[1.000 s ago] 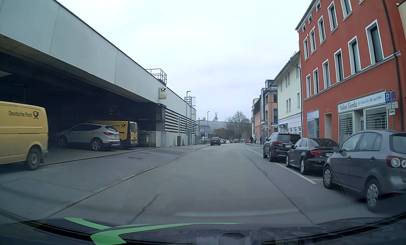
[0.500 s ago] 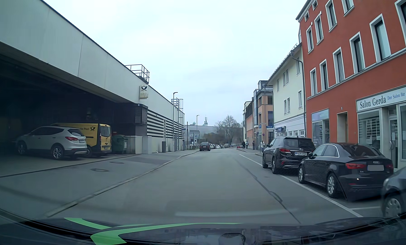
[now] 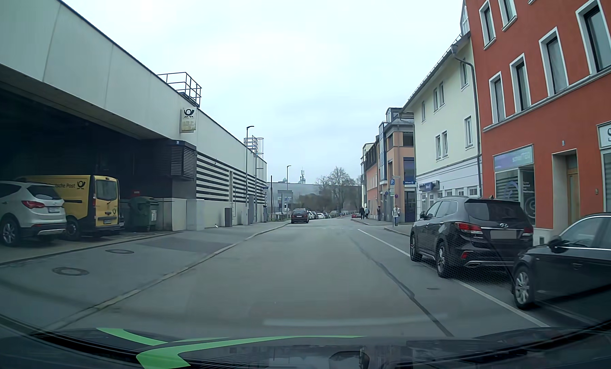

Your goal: Follow the waypoints while adhering to traffic rules and regulations

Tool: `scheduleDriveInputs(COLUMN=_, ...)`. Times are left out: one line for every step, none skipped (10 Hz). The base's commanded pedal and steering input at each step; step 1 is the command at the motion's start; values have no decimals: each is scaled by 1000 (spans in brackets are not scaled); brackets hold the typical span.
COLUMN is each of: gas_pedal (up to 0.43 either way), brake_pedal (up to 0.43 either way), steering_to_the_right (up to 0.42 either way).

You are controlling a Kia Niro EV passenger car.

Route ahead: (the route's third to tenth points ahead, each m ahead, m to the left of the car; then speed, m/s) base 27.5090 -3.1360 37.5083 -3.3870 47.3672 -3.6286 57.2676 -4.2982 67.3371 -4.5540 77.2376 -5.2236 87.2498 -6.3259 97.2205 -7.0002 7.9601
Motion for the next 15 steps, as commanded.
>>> scheduleDriveInputs(gas_pedal=130, brake_pedal=0, steering_to_the_right=15)
scheduleDriveInputs(gas_pedal=130, brake_pedal=0, steering_to_the_right=15)
scheduleDriveInputs(gas_pedal=79, brake_pedal=0, steering_to_the_right=15)
scheduleDriveInputs(gas_pedal=0, brake_pedal=0, steering_to_the_right=15)
scheduleDriveInputs(gas_pedal=0, brake_pedal=0, steering_to_the_right=15)
scheduleDriveInputs(gas_pedal=0, brake_pedal=0, steering_to_the_right=17)
scheduleDriveInputs(gas_pedal=0, brake_pedal=0, steering_to_the_right=19)
scheduleDriveInputs(gas_pedal=0, brake_pedal=0, steering_to_the_right=20)
scheduleDriveInputs(gas_pedal=0, brake_pedal=0, steering_to_the_right=22)
scheduleDriveInputs(gas_pedal=0, brake_pedal=0, steering_to_the_right=26)
scheduleDriveInputs(gas_pedal=0, brake_pedal=0, steering_to_the_right=29)
scheduleDriveInputs(gas_pedal=0, brake_pedal=0, steering_to_the_right=31)
scheduleDriveInputs(gas_pedal=0, brake_pedal=12, steering_to_the_right=30)
scheduleDriveInputs(gas_pedal=0, brake_pedal=24, steering_to_the_right=30)
scheduleDriveInputs(gas_pedal=0, brake_pedal=79, steering_to_the_right=30)
